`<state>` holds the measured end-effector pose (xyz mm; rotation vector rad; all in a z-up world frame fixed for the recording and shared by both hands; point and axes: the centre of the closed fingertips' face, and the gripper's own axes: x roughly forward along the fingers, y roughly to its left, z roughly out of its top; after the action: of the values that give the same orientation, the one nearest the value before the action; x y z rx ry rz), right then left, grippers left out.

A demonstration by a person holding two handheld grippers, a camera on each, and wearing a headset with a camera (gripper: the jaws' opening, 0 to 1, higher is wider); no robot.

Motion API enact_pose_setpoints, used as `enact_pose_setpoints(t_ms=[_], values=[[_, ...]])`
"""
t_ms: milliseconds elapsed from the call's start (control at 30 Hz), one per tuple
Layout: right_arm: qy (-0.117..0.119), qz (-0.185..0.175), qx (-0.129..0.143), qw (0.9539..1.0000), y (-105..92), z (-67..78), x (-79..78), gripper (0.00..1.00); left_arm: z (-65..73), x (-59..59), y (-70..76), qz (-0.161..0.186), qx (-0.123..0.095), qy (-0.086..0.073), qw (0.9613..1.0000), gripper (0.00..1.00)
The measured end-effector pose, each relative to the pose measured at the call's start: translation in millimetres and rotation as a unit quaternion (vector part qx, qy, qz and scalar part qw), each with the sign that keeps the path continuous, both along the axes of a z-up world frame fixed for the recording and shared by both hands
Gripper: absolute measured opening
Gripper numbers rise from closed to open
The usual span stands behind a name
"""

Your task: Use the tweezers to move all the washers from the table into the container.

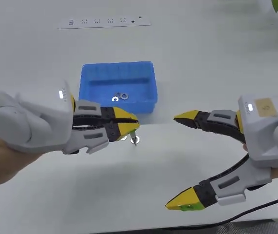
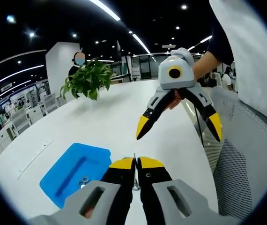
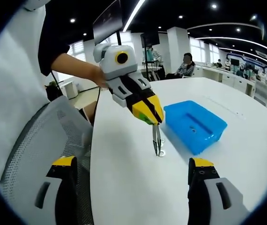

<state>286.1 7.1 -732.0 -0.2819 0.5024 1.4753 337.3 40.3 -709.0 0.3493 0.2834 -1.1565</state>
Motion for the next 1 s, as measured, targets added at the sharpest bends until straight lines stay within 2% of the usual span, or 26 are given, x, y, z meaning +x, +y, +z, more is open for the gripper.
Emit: enact_pose_setpoints(t_ms=[100, 300, 467, 633, 733, 933, 1000], values=[[-0.001, -0.001, -0.001, 1.0000, 3.4, -1.7, 4.1, 0.98, -0.6, 3.2, 2.4, 0.001, 0.005, 0.003, 1.0000, 0.06], [-0.004, 0.002, 0.005, 1.0000, 15.1, -1.6, 11.6, 0.93, -1.9, -1.8, -1.5, -0.025, 0.022, 0.004, 0.9994, 0.06], [-0.011, 0.001, 0.007, 0.9999, 27.6, -4.5, 26.0, 0.79, -2.6, -0.2, 0.3, -0.024, 0.023, 0.016, 0.9993, 0.06], [-0.025, 0.006, -0.005, 0.9997, 39.3, -13.2, 42.1, 0.56, -3.8, -1.9, 1.7, -0.032, 0.030, 0.025, 0.9987, 0.06], [-0.026, 0.013, -0.007, 0.9995, 48.9, -18.2, 49.3, 0.46, -4.3, -2.2, 2.3, -0.033, 0.032, 0.027, 0.9986, 0.06], [-0.024, 0.046, -0.028, 0.9983, 60.7, -31.6, 48.1, 0.28, -5.1, -2.7, 2.0, -0.034, 0.033, 0.031, 0.9984, 0.06], [-0.023, 0.054, -0.030, 0.9978, 63.2, -34.2, 45.8, 0.25, -5.4, -3.5, 0.9, -0.035, 0.033, 0.032, 0.9983, 0.06]])
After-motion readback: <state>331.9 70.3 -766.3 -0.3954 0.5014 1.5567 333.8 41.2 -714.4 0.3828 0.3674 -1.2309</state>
